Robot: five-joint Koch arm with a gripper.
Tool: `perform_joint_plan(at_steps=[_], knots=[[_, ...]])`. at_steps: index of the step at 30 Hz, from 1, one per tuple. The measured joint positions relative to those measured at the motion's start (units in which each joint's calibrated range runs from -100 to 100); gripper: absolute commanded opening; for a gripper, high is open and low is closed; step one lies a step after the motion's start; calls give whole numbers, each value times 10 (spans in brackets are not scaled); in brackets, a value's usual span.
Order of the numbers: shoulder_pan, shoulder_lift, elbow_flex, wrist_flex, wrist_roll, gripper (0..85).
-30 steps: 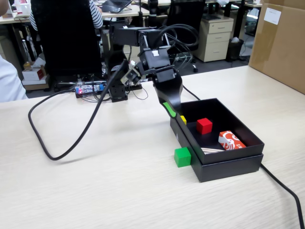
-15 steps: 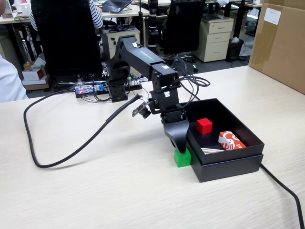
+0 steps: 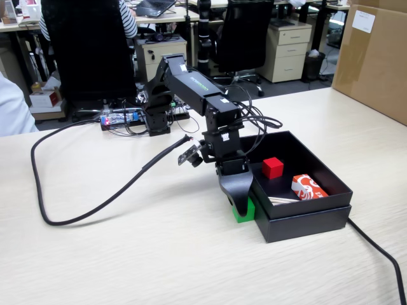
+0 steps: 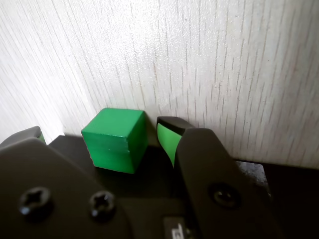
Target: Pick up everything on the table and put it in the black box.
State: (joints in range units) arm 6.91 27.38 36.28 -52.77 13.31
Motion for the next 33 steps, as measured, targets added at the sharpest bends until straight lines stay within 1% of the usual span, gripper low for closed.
perform_joint_plan(at_steps=[5, 6, 7, 11, 13, 16, 17, 25, 28, 29, 32, 33], knots=[[3, 3, 1, 0, 0, 380], [3, 3, 1, 0, 0, 348], [3, 3, 1, 0, -1, 283], [3, 3, 1, 0, -4, 184], [3, 3, 1, 0, -5, 154], [3, 3, 1, 0, -5, 32], [3, 3, 1, 0, -5, 11], [1, -1, 1, 0, -5, 9], [-13, -139, -62, 2, -4, 9], [-13, -144, -64, 2, -4, 9], [-17, -283, -77, -10, -7, 8], [-15, -360, -98, -22, -10, 8]])
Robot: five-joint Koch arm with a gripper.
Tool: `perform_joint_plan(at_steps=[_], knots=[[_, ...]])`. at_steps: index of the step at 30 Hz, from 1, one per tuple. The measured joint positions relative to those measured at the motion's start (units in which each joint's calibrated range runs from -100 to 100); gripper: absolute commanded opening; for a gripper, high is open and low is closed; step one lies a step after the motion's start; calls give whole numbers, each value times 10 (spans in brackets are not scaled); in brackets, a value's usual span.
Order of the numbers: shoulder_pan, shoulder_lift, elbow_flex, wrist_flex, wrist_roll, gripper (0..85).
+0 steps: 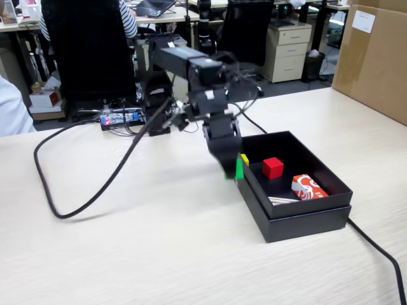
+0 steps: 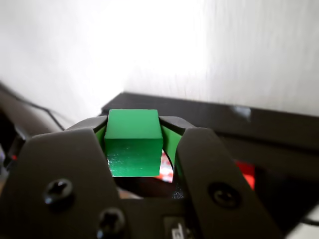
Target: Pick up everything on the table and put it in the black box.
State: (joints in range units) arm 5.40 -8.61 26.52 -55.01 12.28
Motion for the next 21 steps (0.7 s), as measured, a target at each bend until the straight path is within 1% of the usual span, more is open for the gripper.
perform_joint_plan(at_steps=[4, 5, 9, 10, 11, 13, 15, 16, 17, 21], knots=[[28, -139, -49, -2, -4, 9], [29, -141, -49, -2, -4, 9], [73, -184, -62, -2, -4, 9], [92, -180, -71, -2, -5, 9], [93, -180, -71, -2, -5, 9], [104, -159, -71, -2, -5, 9], [108, -74, -71, -2, -5, 9], [105, -5, -18, 0, -6, 9], [104, -4, -16, 1, -6, 9], [87, 120, 33, -2, -5, 9]])
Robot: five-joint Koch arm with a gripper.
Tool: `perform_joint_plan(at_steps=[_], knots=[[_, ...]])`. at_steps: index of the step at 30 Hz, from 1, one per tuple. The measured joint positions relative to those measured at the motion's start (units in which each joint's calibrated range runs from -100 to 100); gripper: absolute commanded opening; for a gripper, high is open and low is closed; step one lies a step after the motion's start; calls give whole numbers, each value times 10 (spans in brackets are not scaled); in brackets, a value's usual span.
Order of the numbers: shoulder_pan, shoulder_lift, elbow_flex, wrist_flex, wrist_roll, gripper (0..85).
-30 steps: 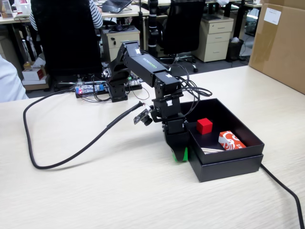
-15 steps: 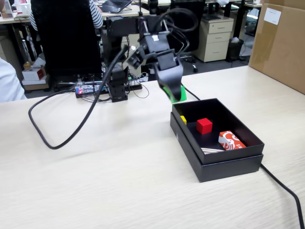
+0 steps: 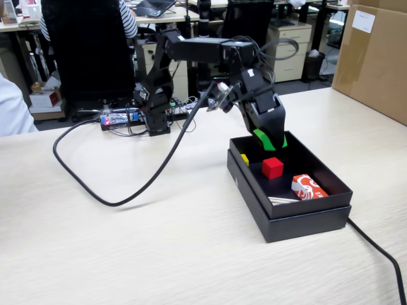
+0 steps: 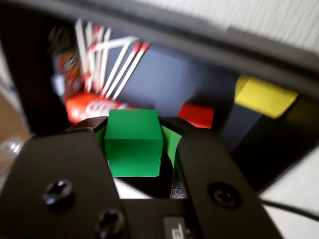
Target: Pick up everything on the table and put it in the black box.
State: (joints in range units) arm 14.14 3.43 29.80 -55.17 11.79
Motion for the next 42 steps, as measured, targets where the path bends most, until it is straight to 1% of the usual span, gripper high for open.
perform_joint_plan(at_steps=[6, 11, 13, 15, 16, 21, 24, 25, 28, 30, 32, 40, 42], knots=[[-9, 83, 0, 0, -1, 9], [-9, 114, 1, 0, -4, 11], [-8, 135, 1, 1, -18, 12], [-7, 142, 1, 1, -21, 20], [-6, 154, 1, 1, -27, 89], [-4, 161, 0, 2, -40, 234], [-3, 161, -9, 2, -45, 391], [-4, 159, -13, 2, -46, 420], [-4, 154, -14, 3, -48, 432], [-4, 137, -17, 2, -47, 456], [-4, 106, -18, 2, -47, 456], [-10, -173, -30, 2, -47, 455], [-14, -267, -80, 2, -54, 477]])
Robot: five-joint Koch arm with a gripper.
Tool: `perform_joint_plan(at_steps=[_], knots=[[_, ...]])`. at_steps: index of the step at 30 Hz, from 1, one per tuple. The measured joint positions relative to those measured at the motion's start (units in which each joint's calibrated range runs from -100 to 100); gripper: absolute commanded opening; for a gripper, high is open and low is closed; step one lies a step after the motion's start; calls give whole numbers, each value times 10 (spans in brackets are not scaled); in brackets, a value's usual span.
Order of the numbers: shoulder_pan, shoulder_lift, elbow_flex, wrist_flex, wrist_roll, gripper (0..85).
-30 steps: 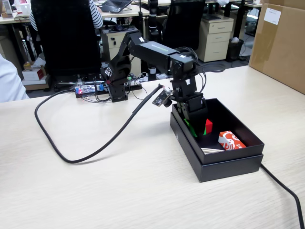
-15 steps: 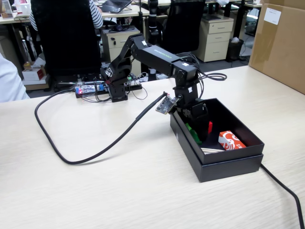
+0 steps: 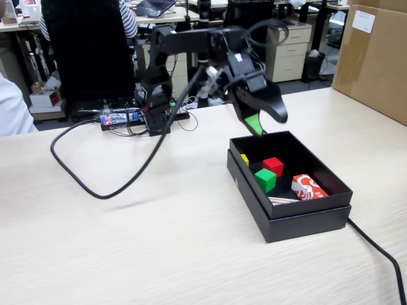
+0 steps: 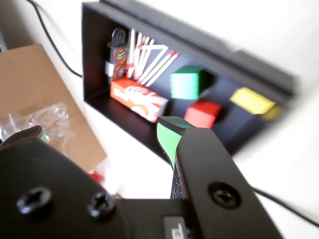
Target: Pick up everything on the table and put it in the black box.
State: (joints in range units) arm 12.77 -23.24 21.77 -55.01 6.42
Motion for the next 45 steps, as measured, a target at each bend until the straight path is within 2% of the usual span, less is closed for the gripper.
perform_joint_plan(at_steps=[7, 9, 11, 16, 26, 33, 39, 45], knots=[[-30, -379, -340, 2, -55, 496], [-43, -467, -437, 32, -65, 495], [-63, -594, -604, 85, -70, 493], [-78, -715, -719, 160, -72, 495], [-93, -750, -908, 272, -72, 492], [-122, -752, -1063, 436, -79, 485], [-128, -764, -1176, 600, -83, 479], [-127, -761, -1183, 608, -83, 477]])
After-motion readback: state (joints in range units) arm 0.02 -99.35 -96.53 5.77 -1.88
